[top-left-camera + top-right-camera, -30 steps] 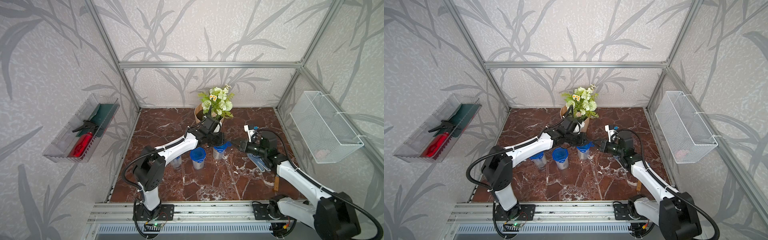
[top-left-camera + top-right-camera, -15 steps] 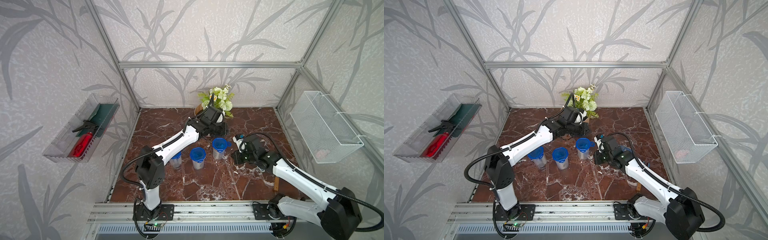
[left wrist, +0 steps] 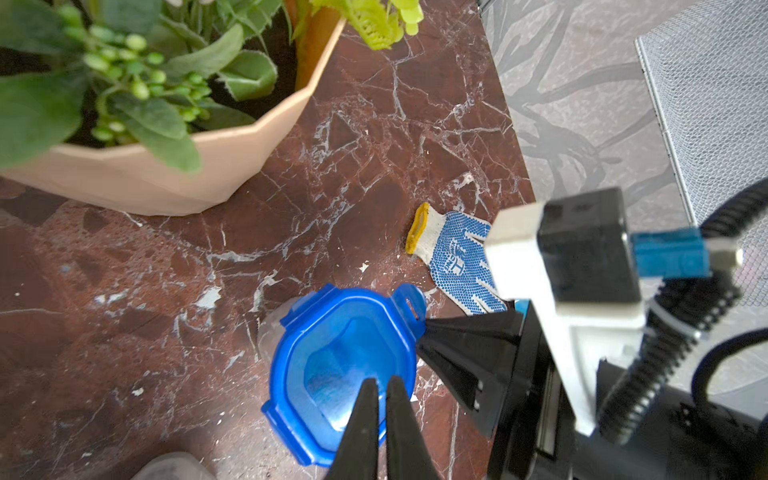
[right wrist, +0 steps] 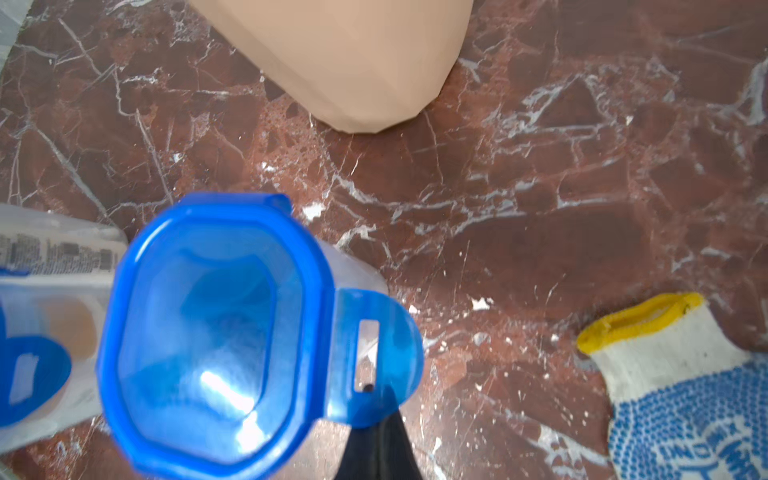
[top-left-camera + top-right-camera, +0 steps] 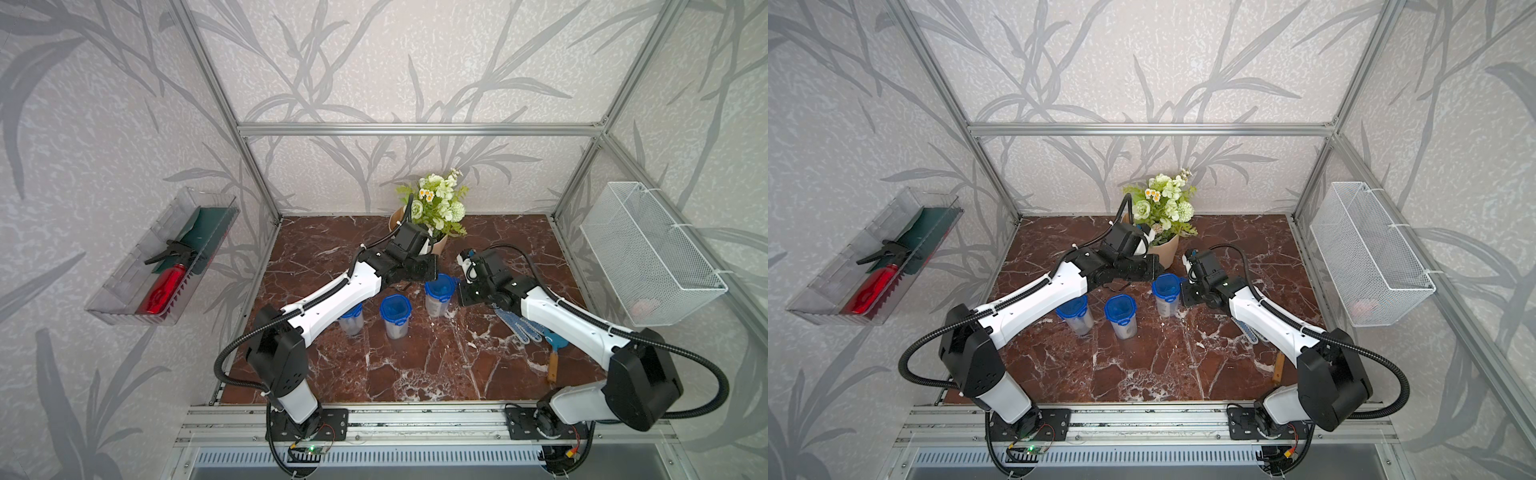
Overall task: Take out toiletry kits
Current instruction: Adjust the container at the center of the board, then unfasten the latch on the container.
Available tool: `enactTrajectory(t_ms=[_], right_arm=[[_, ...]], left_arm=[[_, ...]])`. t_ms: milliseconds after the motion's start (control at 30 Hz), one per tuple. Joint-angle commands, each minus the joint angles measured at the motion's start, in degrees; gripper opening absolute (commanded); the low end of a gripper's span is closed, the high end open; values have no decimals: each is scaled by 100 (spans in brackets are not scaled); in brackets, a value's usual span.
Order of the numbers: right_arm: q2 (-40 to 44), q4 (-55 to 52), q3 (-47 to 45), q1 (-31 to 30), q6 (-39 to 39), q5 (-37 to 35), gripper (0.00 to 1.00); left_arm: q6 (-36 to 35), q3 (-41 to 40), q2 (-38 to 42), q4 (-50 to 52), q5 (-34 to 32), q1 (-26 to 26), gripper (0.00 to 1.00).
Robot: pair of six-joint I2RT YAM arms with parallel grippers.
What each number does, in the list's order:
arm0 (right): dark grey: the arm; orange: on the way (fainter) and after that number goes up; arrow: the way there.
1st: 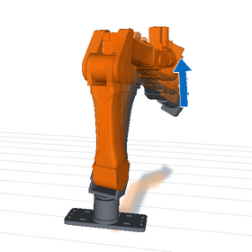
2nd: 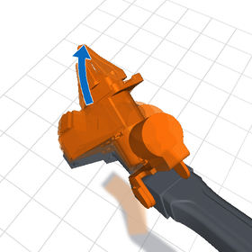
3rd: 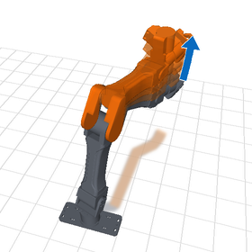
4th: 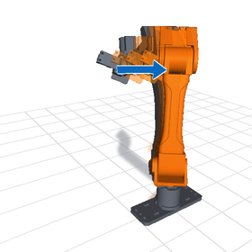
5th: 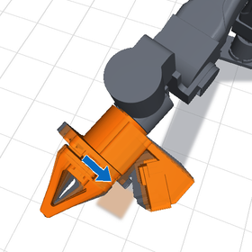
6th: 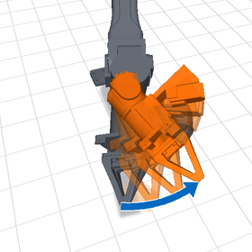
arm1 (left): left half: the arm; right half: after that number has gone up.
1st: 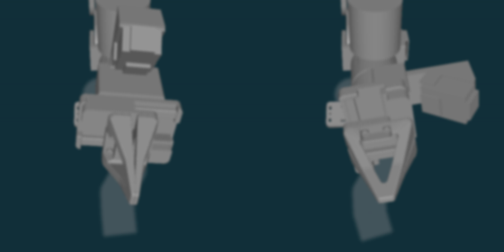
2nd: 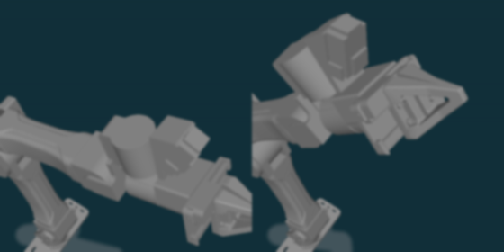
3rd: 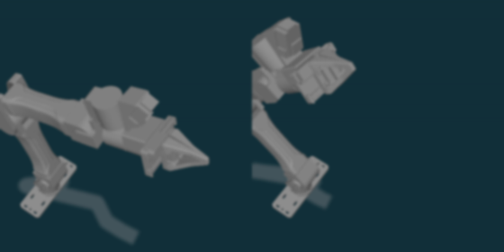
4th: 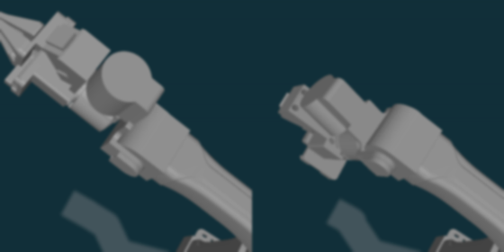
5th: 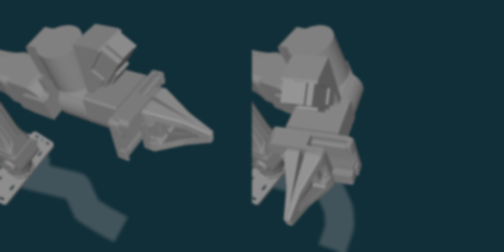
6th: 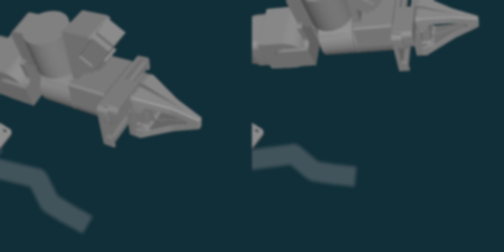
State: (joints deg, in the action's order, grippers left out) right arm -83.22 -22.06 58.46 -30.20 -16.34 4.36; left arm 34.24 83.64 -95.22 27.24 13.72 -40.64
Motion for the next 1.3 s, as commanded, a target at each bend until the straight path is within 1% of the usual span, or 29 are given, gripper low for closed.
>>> enactTrajectory(t_ms=[0,167,333,367,433,500,600,700,767,833,933,1000,1100,1267], right_arm=[[-252,70,470,100,234,49,0],[-774,128,948,298,456,231,0],[-1081,513,1209,418,579,787,0],[-1065,518,1229,428,571,840,0],[-945,523,1186,456,520,916,0],[-730,631,961,523,446,1006,0],[-249,900,388,697,254,1262,2],[274,1286,-321,901,11,1598,10],[563,1501,-682,1016,-166,1894,18],[784,1786,-1035,1098,-410,2332,29],[852,2426,-1402,1130,-886,3137,39],[699,2973,-1588,1130,-1301,3589,44],[387,3714,-1744,1130,-1799,4062,47],[160,4045,-1846,1129,-1952,4090,50]], left_arm=[[-62,-123,197,62,-111,30,9],[-49,-149,181,65,-30,30,9],[-47,-66,56,18,8,30,9],[-58,-29,4,19,24,30,9],[-66,99,-152,26,69,30,1],[-77,253,-324,43,111,30,0],[-105,491,-581,75,176,30,0],[-116,700,-790,79,260,30,0],[-118,773,-893,87,300,30,0],[-106,776,-966,82,295,30,0],[-76,692,-1033,84,288,30,0],[-53,590,-1058,49,279,30,0],[-13,439,-1052,10,250,30,0],[22,267,-1057,-35,215,47,0]])
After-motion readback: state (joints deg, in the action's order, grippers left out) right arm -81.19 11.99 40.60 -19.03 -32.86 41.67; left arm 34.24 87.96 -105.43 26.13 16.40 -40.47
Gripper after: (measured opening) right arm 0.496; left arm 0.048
